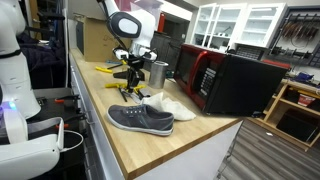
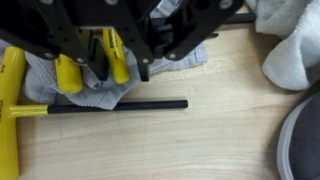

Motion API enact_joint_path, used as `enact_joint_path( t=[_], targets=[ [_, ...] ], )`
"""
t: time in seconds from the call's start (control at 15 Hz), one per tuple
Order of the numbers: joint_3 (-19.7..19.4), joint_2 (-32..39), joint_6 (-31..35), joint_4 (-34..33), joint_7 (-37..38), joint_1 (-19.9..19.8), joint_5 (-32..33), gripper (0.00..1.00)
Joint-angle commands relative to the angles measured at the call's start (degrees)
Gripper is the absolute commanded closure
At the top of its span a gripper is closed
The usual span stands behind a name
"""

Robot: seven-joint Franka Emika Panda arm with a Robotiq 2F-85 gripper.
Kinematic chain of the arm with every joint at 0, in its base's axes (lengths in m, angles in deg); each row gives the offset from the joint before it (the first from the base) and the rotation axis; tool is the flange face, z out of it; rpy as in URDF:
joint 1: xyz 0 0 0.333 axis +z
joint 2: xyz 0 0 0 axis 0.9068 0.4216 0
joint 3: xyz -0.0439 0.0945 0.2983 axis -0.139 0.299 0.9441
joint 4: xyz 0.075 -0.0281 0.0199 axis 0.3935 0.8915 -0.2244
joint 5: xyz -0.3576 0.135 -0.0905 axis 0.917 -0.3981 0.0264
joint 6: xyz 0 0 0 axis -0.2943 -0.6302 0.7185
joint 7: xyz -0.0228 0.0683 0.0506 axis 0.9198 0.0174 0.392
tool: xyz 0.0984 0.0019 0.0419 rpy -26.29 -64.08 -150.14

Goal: Put one wrench in the silver container then place the wrench on the black stand.

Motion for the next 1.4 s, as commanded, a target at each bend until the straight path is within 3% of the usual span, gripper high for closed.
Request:
enact_joint_path(
  t=[0.0,0.13,0.2,0.73,1.07,1.33],
  targets=[
    [0.0,-1.2,0.6,1.3,-0.7,-0.1,-0.4,0.95],
    [0.1,-2.3,0.0,1.3,-1.0,0.1,-0.9,0.99],
    [0.2,-3.1,-0.4,1.5,-1.2,0.2,-1.3,0.96],
    [1.5,-16.4,-4.1,2.2,-1.2,2.2,-3.3,0.96],
    [1.8,-22.9,-5.5,0.0,-0.7,5.5,-10.3,0.96],
    [1.1,-22.9,-3.2,-5.2,0.9,9.1,-20.6,0.96]
  ],
)
